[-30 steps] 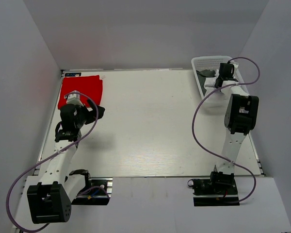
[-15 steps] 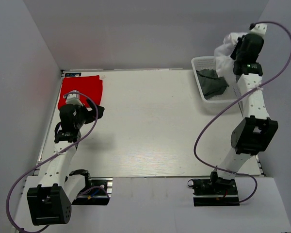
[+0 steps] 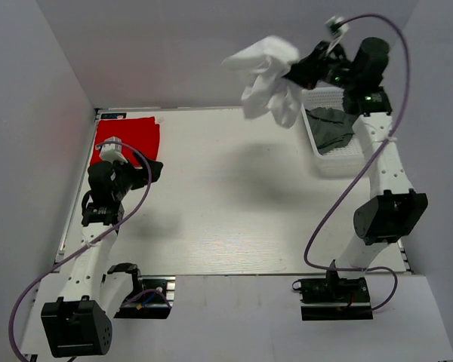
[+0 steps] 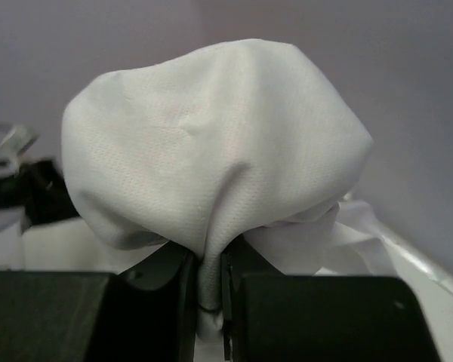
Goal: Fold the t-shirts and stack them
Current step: Move the tshirt to the center of the board
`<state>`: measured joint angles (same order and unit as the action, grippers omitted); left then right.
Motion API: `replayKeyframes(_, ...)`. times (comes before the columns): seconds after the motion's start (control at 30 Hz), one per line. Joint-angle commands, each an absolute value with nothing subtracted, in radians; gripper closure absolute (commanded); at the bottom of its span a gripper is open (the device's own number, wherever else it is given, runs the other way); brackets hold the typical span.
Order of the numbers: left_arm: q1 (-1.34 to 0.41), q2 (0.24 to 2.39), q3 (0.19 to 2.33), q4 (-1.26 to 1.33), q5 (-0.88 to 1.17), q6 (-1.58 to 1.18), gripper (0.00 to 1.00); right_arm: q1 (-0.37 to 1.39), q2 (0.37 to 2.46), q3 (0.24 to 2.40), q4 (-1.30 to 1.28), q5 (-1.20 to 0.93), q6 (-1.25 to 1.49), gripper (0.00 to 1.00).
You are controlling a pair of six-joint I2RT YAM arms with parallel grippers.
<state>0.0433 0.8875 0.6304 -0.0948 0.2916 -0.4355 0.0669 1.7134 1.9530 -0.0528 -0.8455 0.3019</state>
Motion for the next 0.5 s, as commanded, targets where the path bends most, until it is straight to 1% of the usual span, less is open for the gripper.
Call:
replayKeyframes(0.0,0.04,0.857,0.667,-0.058,0.359,-0.462,0.0,0.158,1.733,1.858,-0.02,-1.195,0.252,1.0)
replayKeyframes(0.03,0.04,0.857,0.667,-0.058,0.368,-0.474,0.0,0.179,1.738,1.868,-0.251,-1.036,0.086,0.85)
replayKeyframes(0.07,0.04,0.857,0.667,-0.058,0.368,-0.474,0.0,0.228,1.744,1.894,-0.347,-0.776,0.039,0.69)
replayKeyframes(0.1,0.04,0.877,0.676,-0.08,0.329,-0.503,0.0,0.238,1.738,1.861,-0.445,-0.515,0.019,0.57)
replayKeyframes(0.13,0.04,0.887,0.687,-0.09,0.31,-0.514,0.0,0.247,1.714,1.77,-0.434,-0.405,0.041,0.33)
replayKeyframes(0.17,0.04,0.896,0.687,-0.091,0.295,-0.525,0.0,0.241,1.697,1.709,-0.404,-0.195,0.066,0.21)
replayKeyframes(0.2,0.04,0.906,0.687,-0.106,0.273,-0.525,0.0,0.238,1.678,1.654,-0.321,-0.157,0.093,0.13)
replayKeyframes(0.23,0.04,0.931,0.687,-0.118,0.262,-0.538,0.0,0.235,1.625,1.505,-0.293,-0.119,0.115,0.1)
replayKeyframes(0.3,0.04,0.957,0.698,-0.132,0.25,-0.549,0.0,0.242,1.594,1.422,-0.231,-0.033,0.12,0.1)
replayKeyframes(0.33,0.04,0.971,0.698,-0.132,0.25,-0.549,0.0,0.242,1.559,1.338,-0.221,-0.038,0.124,0.1)
replayKeyframes(0.47,0.04,1.052,0.707,-0.158,0.273,-0.549,0.0,0.261,1.528,1.237,-0.219,-0.095,0.156,0.1)
